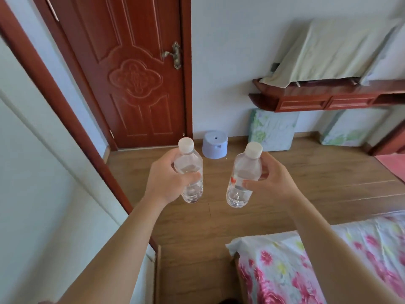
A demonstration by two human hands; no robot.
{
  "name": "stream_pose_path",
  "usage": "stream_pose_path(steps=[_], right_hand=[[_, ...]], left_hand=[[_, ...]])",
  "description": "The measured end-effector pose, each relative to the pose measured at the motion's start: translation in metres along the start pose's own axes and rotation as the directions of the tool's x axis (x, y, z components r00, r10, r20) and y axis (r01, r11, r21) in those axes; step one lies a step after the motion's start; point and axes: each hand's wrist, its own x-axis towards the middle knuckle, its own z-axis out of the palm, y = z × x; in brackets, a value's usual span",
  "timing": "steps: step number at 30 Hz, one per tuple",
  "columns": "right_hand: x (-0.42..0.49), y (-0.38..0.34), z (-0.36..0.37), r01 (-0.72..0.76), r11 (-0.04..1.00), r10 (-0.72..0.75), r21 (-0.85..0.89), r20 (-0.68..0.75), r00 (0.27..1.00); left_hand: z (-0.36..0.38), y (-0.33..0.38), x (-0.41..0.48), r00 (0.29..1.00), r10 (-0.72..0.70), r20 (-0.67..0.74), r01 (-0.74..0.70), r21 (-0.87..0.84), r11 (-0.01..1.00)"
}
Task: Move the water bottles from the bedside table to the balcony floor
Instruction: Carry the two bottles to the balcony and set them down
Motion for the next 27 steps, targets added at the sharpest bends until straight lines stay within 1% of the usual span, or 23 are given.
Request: stream_pose_path(steps=[3,7,10,14,17,20,24,27], right_hand=[[0.036,0.008,-0.008,-0.041,0.999,0.042,0.022,-0.047,0.998],[0.094,0.027,-0.016,-0.069,0.996,0.074,0.060,-0.082,0.994],[0.145,0.044,-0.018,-0.080,0.992,0.086,0.094,-0.069,0.994],[0.235,0.048,-0.023,-0.063,0.991,0.069,0.119,-0.050,0.996],[0.295,0.045,-0.029,-0.038,0.994,0.042,0.107,-0.029,0.999],[0.341,0.042,-0.043,-0.033,0.995,0.035,0.092,-0.026,0.999],[0.389,0.052,-0.065,-0.064,0.996,0.069,0.069,-0.064,0.996],[0.418,0.068,-0.083,-0.122,0.992,0.124,0.026,-0.138,0.983]], left_hand=[[0.014,0.005,0.054,0.998,0.025,0.051,-0.023,-0.043,0.999],[0.037,0.000,0.122,0.992,0.040,0.121,-0.036,-0.032,0.999],[0.048,-0.010,0.167,0.990,0.032,0.138,-0.032,0.003,0.999],[0.050,-0.012,0.247,0.995,0.011,0.096,-0.016,0.053,0.998],[0.051,-0.004,0.303,0.998,0.025,0.050,-0.029,0.071,0.997],[0.061,0.000,0.351,0.998,0.041,0.052,-0.044,0.061,0.997],[0.086,0.001,0.412,0.988,0.077,0.135,-0.084,0.045,0.995],[0.116,0.002,0.463,0.968,0.105,0.226,-0.110,0.007,0.994]])
